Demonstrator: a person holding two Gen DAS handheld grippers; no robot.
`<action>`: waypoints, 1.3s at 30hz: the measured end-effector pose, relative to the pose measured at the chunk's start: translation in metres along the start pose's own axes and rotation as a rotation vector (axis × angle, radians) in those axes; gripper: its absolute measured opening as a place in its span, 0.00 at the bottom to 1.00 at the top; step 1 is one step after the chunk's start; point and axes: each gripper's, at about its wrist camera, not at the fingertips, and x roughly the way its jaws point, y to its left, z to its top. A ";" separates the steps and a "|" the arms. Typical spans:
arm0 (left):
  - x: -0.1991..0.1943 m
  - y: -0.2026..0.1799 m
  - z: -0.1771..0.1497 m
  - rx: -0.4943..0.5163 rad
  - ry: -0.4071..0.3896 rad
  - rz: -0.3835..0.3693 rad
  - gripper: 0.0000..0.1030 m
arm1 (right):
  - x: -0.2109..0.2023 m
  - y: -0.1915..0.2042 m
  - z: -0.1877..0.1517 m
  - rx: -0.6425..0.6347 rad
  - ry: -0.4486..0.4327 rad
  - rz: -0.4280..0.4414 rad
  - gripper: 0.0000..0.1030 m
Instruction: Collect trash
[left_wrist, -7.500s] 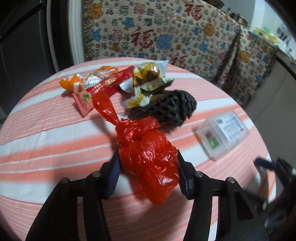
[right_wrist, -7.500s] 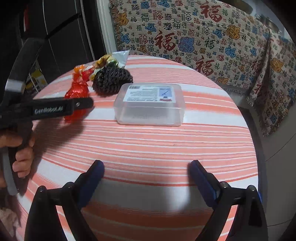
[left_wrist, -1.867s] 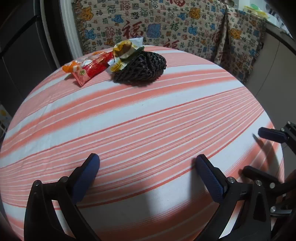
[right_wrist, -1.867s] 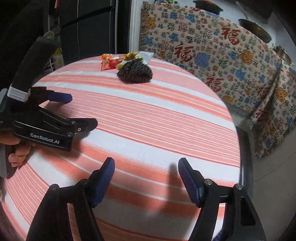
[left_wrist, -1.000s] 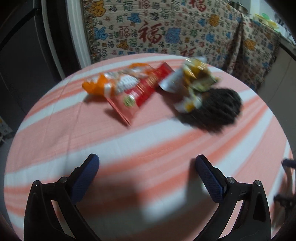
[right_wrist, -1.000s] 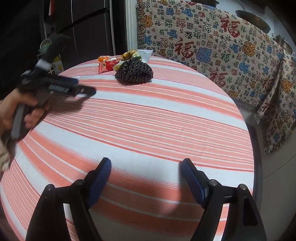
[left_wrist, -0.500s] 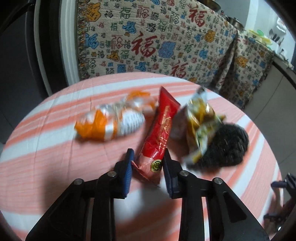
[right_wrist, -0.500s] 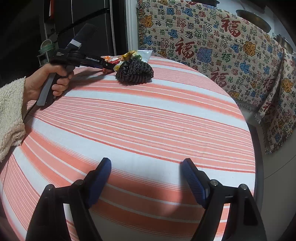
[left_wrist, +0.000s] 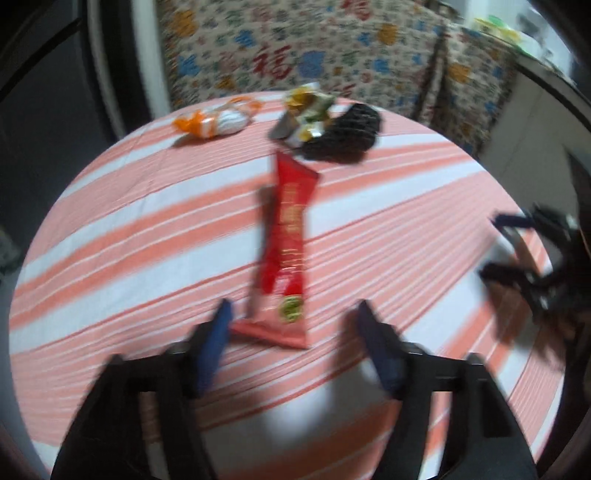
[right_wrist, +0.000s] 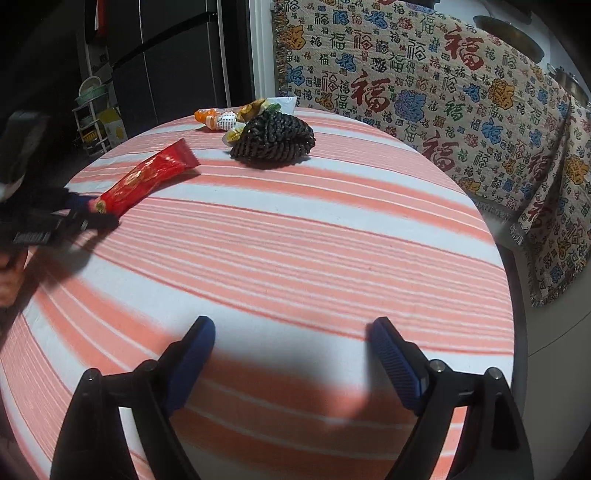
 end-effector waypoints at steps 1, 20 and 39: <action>0.002 -0.002 -0.001 0.013 -0.013 0.012 0.79 | 0.005 0.002 0.008 -0.007 0.015 0.006 0.88; 0.011 -0.001 0.004 0.004 0.006 0.003 0.97 | 0.059 0.004 0.097 0.106 0.000 0.075 0.22; -0.002 0.014 0.004 -0.086 -0.051 0.024 0.99 | -0.024 0.001 -0.021 0.109 -0.056 0.048 0.81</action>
